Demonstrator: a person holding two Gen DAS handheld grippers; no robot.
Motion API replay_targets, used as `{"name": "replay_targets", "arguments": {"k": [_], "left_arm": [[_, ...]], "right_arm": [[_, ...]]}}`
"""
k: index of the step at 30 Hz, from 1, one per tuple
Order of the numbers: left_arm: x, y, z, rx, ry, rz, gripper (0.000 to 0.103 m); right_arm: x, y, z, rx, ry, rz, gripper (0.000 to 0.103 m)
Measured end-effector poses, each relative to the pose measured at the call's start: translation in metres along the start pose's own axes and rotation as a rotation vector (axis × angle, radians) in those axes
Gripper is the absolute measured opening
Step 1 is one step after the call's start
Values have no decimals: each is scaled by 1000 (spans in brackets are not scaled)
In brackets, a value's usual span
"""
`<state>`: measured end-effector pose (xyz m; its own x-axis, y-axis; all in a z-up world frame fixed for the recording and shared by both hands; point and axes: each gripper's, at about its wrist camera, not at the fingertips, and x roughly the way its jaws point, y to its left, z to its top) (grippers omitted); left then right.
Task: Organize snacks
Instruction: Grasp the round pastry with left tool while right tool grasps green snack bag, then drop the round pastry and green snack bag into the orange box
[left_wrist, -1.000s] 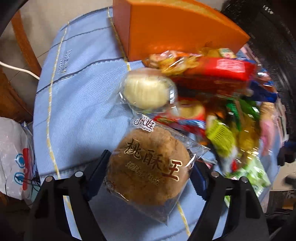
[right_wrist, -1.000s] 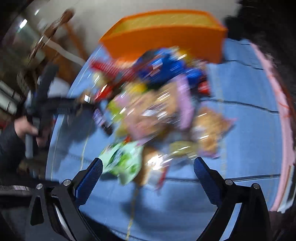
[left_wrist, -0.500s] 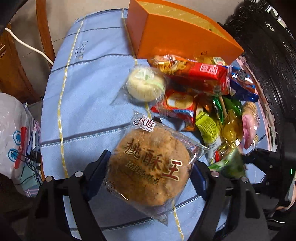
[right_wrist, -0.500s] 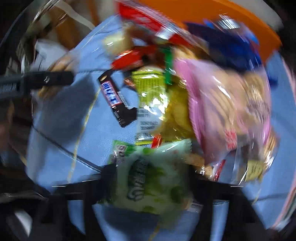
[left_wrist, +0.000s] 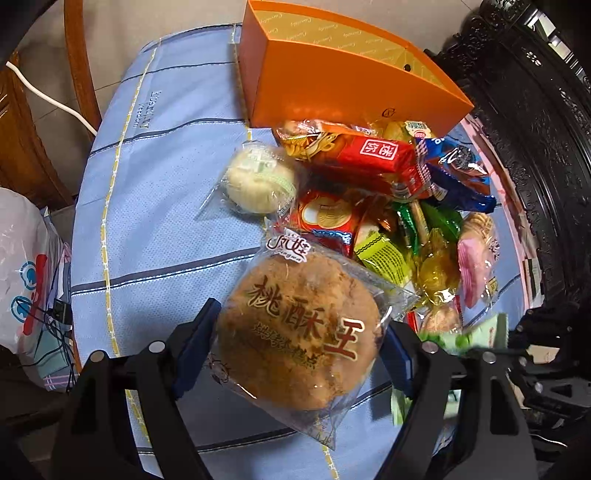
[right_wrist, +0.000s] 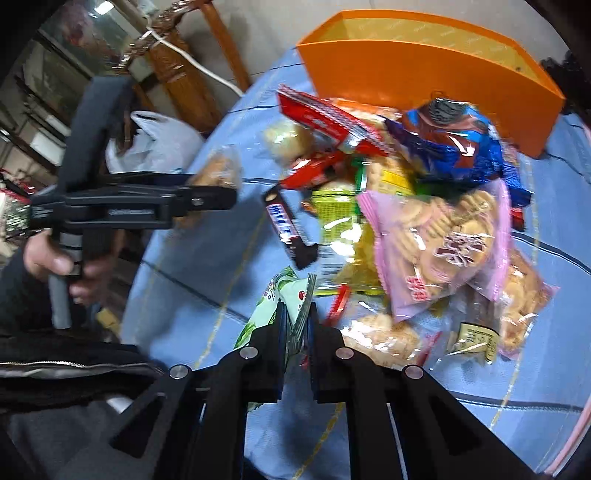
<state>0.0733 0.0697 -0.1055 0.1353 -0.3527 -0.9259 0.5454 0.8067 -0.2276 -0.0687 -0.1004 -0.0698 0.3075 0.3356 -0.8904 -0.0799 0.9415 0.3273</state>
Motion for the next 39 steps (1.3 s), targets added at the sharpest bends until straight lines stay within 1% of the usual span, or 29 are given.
{"name": "replay_targets", "arguments": {"k": [2, 3, 6, 7, 9, 11, 12, 13, 14, 15, 16, 17, 18, 19, 20, 21, 24, 27, 29, 31, 32, 34, 36, 37, 39], "left_arm": [[3, -1, -1, -10, 7, 2, 78], [5, -2, -3, -16, 12, 2, 78], [8, -2, -6, -23, 20, 6, 78], [8, -2, -6, -25, 20, 7, 78], [8, 0, -7, -41, 21, 11, 78], [11, 4, -8, -61, 24, 5, 78], [13, 6, -10, -76, 32, 3, 78], [16, 7, -10, -83, 39, 5, 78], [18, 8, -12, -91, 48, 9, 78], [19, 9, -13, -95, 52, 10, 78], [20, 10, -14, -98, 54, 10, 78], [20, 10, -15, -101, 56, 11, 78], [20, 11, -15, -103, 56, 15, 78], [19, 10, -15, -106, 54, 19, 78], [18, 11, -14, -109, 50, 24, 78], [16, 12, -14, -112, 46, 29, 78], [2, 13, -10, -114, 17, 36, 78], [-23, 8, -2, -86, -42, 48, 78], [-45, 7, 7, -70, -94, 42, 78], [-65, 1, 21, -45, -143, 60, 78], [-71, -3, 28, -36, -161, 60, 78], [-85, -10, 48, -13, -202, 55, 78], [-95, -21, 77, 17, -240, 49, 78], [-98, -24, 87, 27, -249, 44, 78], [-98, -37, 124, 46, -269, 24, 78]], "right_arm": [[12, 5, -3, -45, 37, -49, 10], [17, 3, -5, -47, 53, -50, 10], [35, -3, -9, -27, 91, -25, 10], [39, -4, -7, -21, 102, -5, 11], [48, -5, -6, -23, 137, 29, 18], [64, -4, -5, -38, 182, 23, 43], [71, -2, -4, -39, 184, 18, 58], [76, 1, -3, -44, 185, 20, 65], [79, 7, -1, -66, 173, 20, 69], [82, 14, 0, -95, 173, 9, 76], [83, 19, 1, -123, 172, -14, 73], [85, 25, 2, -162, 171, -59, 69], [85, 29, 3, -189, 178, -74, 38], [82, 30, 6, -189, 180, -55, 23], [76, 32, 10, -193, 170, -53, 20], [69, 35, 12, -196, 155, -39, 14], [40, 39, 20, -178, 102, 29, 11], [2, 38, 31, -164, 18, 77, 11], [-22, 26, 39, -152, -31, 79, 10], [-42, 19, 46, -140, -79, 92, 10], [-57, 14, 55, -129, -123, 92, 10], [-77, 3, 68, -120, -176, 83, 10], [-104, -19, 88, -88, -261, 75, 10], [-118, -33, 99, -73, -306, 60, 10], [-137, -56, 122, -43, -382, 16, 10]]}}
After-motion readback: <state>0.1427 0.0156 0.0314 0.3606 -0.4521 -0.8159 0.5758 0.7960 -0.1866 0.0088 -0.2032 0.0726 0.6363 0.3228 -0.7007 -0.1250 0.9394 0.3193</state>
